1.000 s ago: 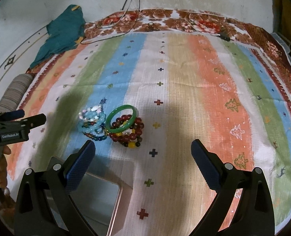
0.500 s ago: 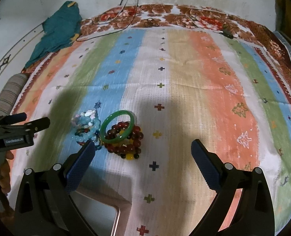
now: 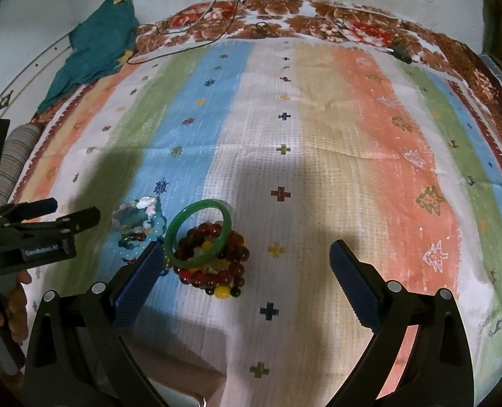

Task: Organize jewelry
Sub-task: 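Move left tool toward white pearl bracelet while right tool approaches green jade bangle, then close left tool on white pearl bracelet while right tool grasps green jade bangle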

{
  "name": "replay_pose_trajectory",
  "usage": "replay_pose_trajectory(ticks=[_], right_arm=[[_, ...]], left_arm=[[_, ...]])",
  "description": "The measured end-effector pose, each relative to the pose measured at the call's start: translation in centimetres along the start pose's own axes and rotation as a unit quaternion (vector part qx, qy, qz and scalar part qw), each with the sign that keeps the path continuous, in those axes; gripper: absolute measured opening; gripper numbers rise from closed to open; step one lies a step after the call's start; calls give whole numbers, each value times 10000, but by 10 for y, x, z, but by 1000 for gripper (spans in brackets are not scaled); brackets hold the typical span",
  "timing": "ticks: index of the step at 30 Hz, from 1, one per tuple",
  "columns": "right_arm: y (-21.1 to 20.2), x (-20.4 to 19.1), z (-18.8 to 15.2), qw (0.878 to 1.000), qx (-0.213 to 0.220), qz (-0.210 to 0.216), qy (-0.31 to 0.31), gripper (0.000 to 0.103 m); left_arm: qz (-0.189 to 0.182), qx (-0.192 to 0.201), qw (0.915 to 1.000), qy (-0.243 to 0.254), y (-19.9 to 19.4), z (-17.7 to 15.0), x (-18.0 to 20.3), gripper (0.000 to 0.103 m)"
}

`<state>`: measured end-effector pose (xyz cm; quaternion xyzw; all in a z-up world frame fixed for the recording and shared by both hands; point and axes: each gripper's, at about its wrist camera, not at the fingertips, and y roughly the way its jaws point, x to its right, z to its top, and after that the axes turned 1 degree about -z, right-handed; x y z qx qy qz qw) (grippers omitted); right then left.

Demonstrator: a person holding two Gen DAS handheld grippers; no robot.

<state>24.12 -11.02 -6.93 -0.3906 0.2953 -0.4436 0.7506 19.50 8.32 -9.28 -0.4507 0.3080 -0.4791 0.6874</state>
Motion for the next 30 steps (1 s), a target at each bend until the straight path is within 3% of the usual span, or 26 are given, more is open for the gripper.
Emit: replay_pose_trajectory(ticks=[12,15,20,27,30], right_arm=[[29,-9,10,9998,-160,-34,-79,98],[36,-8,14,9998,-203,-41,-40,85],[46,-6,18,9996,-265,9,31,82],[62,-10,20,9988,-475,143,2,50],[68,-14,19,9982,-551,228,-74,36]], left_arm=[[-26,-134,9998,-124,21,11,-7,82],[-55,-174,9998,-64,25,12,-6,78],[-61,-260,9996,33,33,15,-2,70],[-118,-311,9993,155,39,16,5,60],[-133,-374,9991,165,44,16,5,48]])
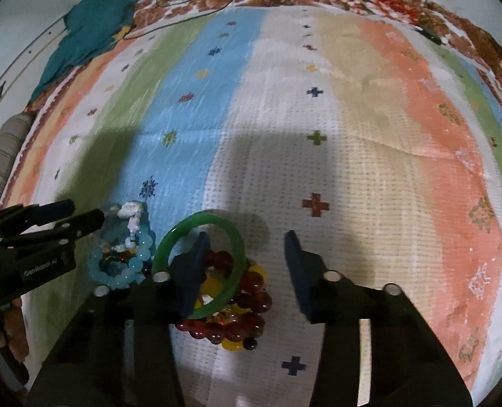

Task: Organize jewelry
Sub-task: 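Close left tool on white pearl bracelet while right tool grasps green jade bangle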

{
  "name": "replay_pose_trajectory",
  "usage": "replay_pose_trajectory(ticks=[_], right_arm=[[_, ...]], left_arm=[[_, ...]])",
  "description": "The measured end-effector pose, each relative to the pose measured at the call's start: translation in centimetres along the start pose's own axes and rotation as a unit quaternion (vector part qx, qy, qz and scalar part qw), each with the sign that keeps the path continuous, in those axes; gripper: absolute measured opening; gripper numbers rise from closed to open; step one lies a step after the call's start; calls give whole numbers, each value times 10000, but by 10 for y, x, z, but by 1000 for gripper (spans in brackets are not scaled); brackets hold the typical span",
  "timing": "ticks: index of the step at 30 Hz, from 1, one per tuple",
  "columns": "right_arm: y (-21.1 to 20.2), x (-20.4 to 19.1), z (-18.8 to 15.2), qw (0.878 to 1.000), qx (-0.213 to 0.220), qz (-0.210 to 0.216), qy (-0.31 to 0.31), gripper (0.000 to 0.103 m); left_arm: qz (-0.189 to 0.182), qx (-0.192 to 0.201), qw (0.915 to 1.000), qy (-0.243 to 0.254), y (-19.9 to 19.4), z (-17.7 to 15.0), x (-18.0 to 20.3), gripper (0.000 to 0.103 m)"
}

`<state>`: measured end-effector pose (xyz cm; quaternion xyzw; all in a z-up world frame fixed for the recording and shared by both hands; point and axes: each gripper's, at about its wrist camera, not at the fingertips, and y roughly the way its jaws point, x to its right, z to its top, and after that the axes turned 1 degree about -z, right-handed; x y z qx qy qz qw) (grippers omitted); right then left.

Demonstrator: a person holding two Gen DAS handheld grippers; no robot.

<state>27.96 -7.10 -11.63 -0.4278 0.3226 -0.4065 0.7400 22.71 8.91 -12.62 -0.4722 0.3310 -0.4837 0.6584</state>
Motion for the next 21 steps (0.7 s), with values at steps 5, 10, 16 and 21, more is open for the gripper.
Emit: replay_pose_trajectory(ticks=[5,10,16,21], right_arm=[[4,-1,1,9998,-46,184,-39,18],[3,-2,1,9997,-18,180,-133,11],[-1,1,1,9999,51,121,-85,10],[-9,1,1,9999,137,83,-52,10]], left_arm=[[-91,-93,9999,97,8,-2,4,23],[-56,-93,9996,244,7,-3,11,8],[-45,16,9997,235,-2,-1,9,8],[-107,156,9995,263,-18,1,11,8]])
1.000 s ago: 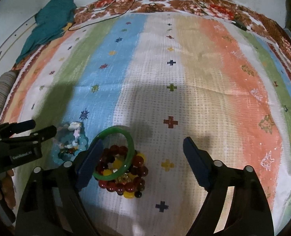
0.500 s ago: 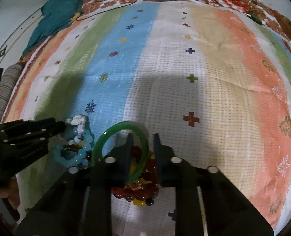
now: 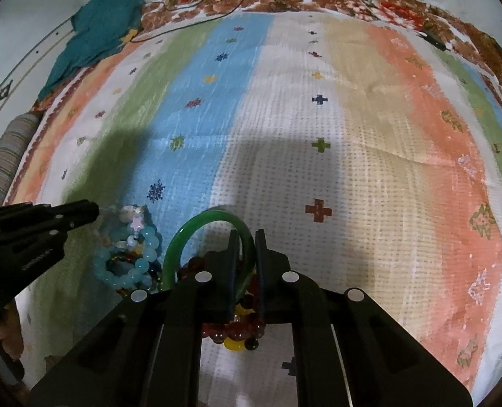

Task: Organize jewelry
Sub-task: 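Close left tool on white pearl bracelet while right tool grasps green jade bangle, then carry white bracelet with left tool while right tool carries green bangle over tin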

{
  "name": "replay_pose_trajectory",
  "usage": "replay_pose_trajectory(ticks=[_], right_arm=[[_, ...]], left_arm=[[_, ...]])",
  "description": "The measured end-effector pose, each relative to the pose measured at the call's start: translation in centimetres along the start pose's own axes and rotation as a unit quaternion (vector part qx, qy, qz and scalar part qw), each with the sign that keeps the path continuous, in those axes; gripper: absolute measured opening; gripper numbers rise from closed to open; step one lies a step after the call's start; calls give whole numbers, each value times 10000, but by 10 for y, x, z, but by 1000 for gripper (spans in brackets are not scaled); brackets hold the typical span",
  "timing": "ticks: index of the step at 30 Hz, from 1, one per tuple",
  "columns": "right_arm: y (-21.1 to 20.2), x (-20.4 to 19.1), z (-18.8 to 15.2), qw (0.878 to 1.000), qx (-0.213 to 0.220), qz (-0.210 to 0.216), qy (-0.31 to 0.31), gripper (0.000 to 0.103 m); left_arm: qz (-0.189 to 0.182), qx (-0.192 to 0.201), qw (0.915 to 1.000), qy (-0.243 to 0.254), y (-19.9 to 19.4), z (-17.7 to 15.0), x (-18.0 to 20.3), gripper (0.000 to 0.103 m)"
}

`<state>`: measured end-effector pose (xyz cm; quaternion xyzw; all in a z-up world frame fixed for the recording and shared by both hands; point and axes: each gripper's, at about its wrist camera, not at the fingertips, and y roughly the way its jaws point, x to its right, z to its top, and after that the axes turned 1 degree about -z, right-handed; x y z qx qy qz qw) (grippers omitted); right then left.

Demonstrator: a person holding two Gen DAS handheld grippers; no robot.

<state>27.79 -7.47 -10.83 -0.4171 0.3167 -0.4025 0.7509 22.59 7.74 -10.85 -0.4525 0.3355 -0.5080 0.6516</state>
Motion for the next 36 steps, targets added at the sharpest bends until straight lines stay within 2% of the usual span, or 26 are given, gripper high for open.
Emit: replay_pose_trajectory(ticks=[9,21,26,36], right_arm=[[-14,1,-7,9999,51,-41,86,10],[-49,13,-20,9982,310,-491,121,10],[-70,17,-21,9959,545,-706,117,10],[-109,14,-33,9909,1082,-788,108,10]], left_arm=[[39,223,9996,183,-19,-4,10,8],[128,560,9974,437,-48,-9,26,8],[56,793,9955,519,-67,-14,32,8],[-165,1183,9910,607,-105,-23,44,8]])
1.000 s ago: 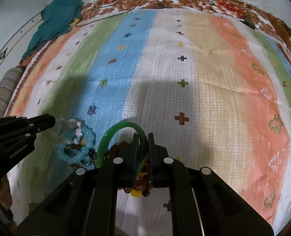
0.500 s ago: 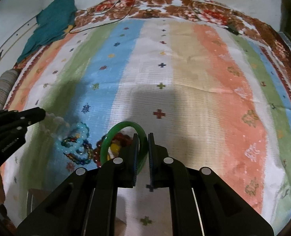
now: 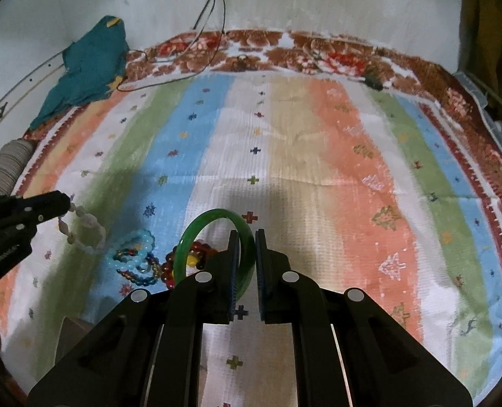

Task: Organize jewelry
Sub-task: 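Carry white bracelet with left tool while right tool carries green bangle over tin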

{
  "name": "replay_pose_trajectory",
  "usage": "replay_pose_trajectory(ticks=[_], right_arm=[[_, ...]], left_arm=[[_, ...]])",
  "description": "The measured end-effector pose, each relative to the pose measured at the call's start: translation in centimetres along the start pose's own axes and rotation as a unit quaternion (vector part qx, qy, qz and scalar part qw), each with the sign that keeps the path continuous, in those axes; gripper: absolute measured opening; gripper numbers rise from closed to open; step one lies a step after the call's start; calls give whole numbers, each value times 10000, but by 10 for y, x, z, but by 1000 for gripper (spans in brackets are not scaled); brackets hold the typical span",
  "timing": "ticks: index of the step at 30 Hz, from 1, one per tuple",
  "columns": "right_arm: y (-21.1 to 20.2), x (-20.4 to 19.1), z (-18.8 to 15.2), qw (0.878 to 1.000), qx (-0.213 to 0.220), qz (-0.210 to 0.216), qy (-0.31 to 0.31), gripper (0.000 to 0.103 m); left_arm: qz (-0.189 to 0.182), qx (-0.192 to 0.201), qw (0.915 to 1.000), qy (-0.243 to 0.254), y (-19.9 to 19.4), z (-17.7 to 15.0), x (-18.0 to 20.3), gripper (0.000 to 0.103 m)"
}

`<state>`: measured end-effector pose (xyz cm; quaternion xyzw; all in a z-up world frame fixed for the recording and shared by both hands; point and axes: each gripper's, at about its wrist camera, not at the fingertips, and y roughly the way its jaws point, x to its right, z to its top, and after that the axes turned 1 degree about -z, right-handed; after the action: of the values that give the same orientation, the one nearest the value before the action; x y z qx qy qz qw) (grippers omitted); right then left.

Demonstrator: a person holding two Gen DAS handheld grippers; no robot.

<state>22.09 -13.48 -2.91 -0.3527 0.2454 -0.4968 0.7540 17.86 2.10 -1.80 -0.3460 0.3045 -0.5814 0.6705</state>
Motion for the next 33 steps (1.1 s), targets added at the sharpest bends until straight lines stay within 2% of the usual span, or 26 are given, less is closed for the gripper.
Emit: replay_pose_trajectory(ticks=[11,21,27,33], right_arm=[[-41,-11,-7,9989,430,-71,-194,10],[-68,-21,-20,9970,665,-68,-388,10],[-87,-27,-28,9962,763,122,-394,10],[-95,-31,-41,9967,671,306,-342,10]], left_arm=[[-160,381,9988,243,-43,-11,19,8],[-362,525,9976,268,-70,-29,25,8],[-515,597,9964,311,-88,-43,31,8],[-613,638,9955,354,-101,-57,37,8]])
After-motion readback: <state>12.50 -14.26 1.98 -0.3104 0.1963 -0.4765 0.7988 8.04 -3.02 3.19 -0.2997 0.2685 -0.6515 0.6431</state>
